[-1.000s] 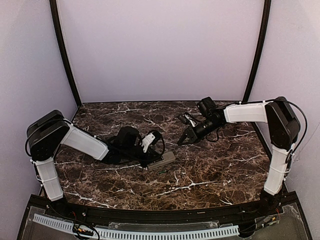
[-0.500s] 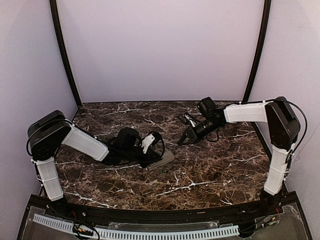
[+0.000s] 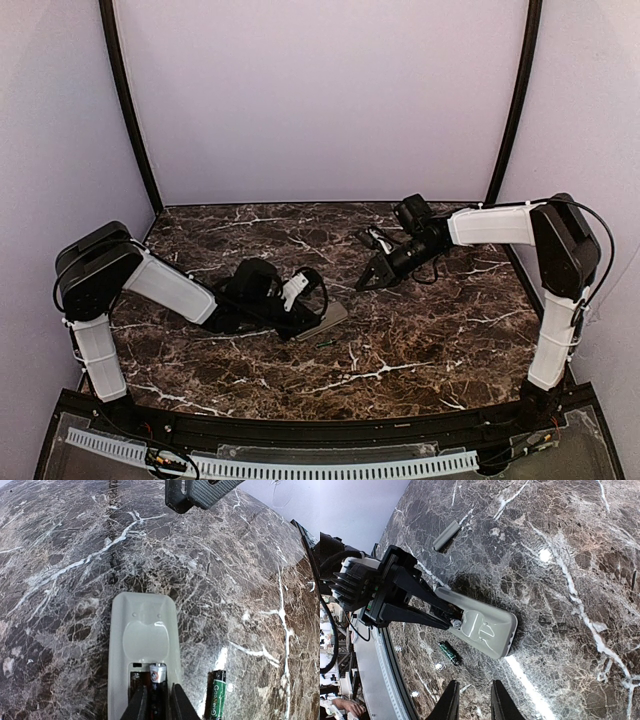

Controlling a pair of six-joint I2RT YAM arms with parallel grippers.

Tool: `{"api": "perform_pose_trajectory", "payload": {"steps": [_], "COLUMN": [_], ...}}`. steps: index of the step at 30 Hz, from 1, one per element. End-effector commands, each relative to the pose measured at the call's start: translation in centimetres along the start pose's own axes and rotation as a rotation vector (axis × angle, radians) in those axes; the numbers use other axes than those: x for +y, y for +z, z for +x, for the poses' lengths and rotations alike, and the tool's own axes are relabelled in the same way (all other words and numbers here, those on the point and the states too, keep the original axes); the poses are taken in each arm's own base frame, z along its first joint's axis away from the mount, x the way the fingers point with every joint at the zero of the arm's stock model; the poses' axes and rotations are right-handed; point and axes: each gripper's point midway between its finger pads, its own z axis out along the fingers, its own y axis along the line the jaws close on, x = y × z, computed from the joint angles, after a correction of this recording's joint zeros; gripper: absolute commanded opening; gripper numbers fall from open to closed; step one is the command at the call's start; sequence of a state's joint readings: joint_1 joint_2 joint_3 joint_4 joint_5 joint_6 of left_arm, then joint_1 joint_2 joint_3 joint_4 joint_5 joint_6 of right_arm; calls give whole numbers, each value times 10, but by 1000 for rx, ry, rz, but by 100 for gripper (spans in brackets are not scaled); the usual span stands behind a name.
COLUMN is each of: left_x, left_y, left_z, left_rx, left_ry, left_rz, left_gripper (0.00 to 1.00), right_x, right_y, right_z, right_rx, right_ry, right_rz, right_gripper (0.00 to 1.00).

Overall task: Load the batteries into the remote control
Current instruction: Load the battery into the battery compartment.

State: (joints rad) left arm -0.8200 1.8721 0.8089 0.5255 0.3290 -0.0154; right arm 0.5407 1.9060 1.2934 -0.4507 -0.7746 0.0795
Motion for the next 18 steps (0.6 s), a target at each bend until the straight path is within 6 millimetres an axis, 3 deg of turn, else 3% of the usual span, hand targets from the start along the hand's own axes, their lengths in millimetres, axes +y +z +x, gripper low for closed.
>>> {"api": "perform_pose_trajectory", "payload": {"steps": [1,9,18], "left_x": [-1,-1,-2], "left_y": [-5,-14,-39], "left_z": [6,-15,-60], "left_rx": [26,-17,-97], "left_ry": [-17,-20,2], "left_rz": [5,-14,-56], "left_gripper": [19,33,42], "right_x": [-3,0,12], "right_y": [2,3,12], "right_z": [-1,-1,-1], "right_rx": [6,10,27], "right_ry": [-4,-8,-24], "right_rz": [-4,-8,-8], "right_gripper": [22,21,22]}}
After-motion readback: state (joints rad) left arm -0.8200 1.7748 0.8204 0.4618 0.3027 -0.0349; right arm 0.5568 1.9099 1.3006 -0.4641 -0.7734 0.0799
